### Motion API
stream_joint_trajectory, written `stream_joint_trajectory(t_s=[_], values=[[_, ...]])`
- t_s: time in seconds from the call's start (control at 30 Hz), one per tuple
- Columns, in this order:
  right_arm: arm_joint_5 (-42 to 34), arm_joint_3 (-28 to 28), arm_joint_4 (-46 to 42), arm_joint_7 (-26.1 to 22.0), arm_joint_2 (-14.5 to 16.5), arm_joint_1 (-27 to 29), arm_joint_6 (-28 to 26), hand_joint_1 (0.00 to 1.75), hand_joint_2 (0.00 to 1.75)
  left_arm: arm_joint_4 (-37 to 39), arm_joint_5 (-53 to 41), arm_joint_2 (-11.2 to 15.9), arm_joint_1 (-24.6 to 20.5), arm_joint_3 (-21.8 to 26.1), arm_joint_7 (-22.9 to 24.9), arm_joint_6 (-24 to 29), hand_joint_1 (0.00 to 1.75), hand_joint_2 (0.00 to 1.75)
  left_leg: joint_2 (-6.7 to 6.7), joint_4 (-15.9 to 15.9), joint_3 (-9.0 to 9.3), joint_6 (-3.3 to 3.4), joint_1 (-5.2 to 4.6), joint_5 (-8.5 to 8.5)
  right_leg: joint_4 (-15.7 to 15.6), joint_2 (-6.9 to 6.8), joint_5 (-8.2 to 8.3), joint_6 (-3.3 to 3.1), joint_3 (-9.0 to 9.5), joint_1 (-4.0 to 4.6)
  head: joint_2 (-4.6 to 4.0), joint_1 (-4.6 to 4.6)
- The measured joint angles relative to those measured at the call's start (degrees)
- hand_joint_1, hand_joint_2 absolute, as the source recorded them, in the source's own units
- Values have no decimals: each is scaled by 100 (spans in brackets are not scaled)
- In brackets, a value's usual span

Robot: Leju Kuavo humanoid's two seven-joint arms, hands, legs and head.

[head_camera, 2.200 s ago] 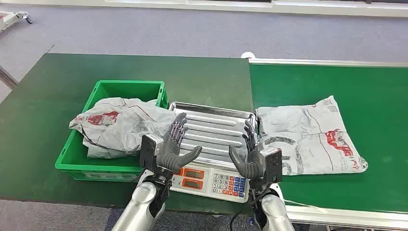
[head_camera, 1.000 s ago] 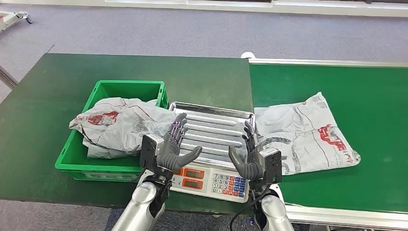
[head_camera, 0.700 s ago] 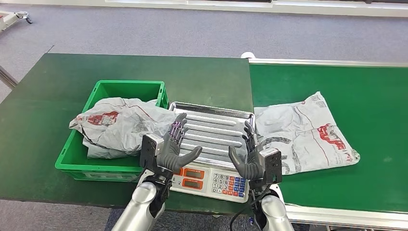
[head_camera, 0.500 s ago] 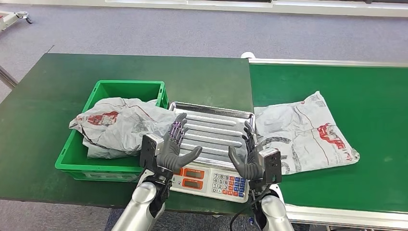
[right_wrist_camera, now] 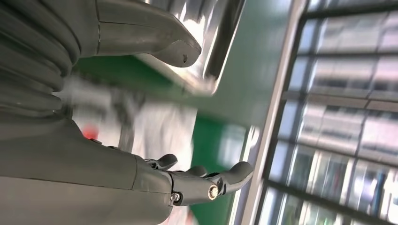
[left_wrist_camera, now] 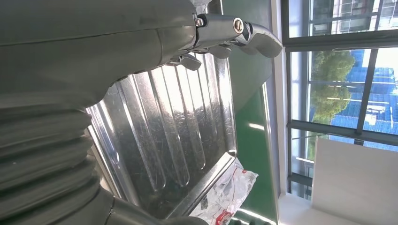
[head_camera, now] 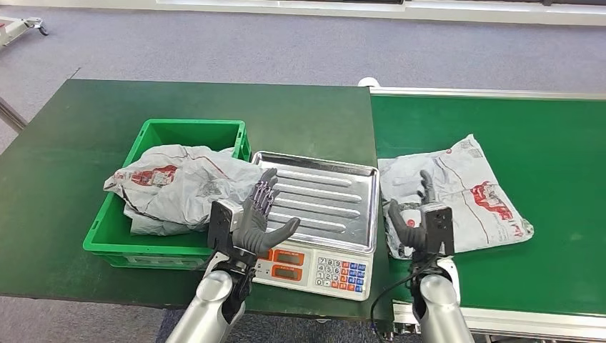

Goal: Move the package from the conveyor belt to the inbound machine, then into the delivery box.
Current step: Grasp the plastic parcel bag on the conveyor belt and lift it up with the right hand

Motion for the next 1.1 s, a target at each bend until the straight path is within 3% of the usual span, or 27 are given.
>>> stream_joint_trajectory(t_s=[0.23,0.33,0.53,0.63,0.77,0.9,1.1], values=[[2107,-680,1489,700,-556,-993,-1582,0,175,-3,1,1,30,0,6,15,0,175,0,3,-1,12,-6,8,0,0,7,9,0,-3,0,1],[2849,-719,2245,1270,-753,-1402,-1850,0,175,-17,1,-1,45,0,36,15,0,175,0,3,0,11,-7,8,0,2,9,8,0,-2,0,0],[3736,-680,3536,2565,-996,-2077,-1169,0,175,-34,-11,-3,44,-3,135,-29,0,175,-6,3,-2,12,-7,13,0,0,9,8,0,-2,0,0],[3964,-627,3929,2914,-1081,-2278,-904,0,175,-34,-27,-7,38,-7,165,-49,0,175,-6,3,-2,13,-6,14,0,0,9,8,0,-3,0,-1],[3988,-599,4204,3012,-1123,-2406,-726,0,175,-34,-37,-10,32,-9,178,-59,0,175,-5,3,-3,14,-7,13,0,0,9,8,-1,-4,0,0],[3842,-599,4472,3111,-1146,-2504,-95,0,175,-32,-57,-10,8,-70,222,-93,0,175,-7,3,-3,14,-7,13,0,-1,9,9,-1,-4,0,1],[3506,-751,4719,2825,-1137,-2380,406,0,175,69,-50,-17,-122,-199,252,-166,0,175,-10,3,-2,14,-6,13,0,-3,9,9,0,-3,0,1]])
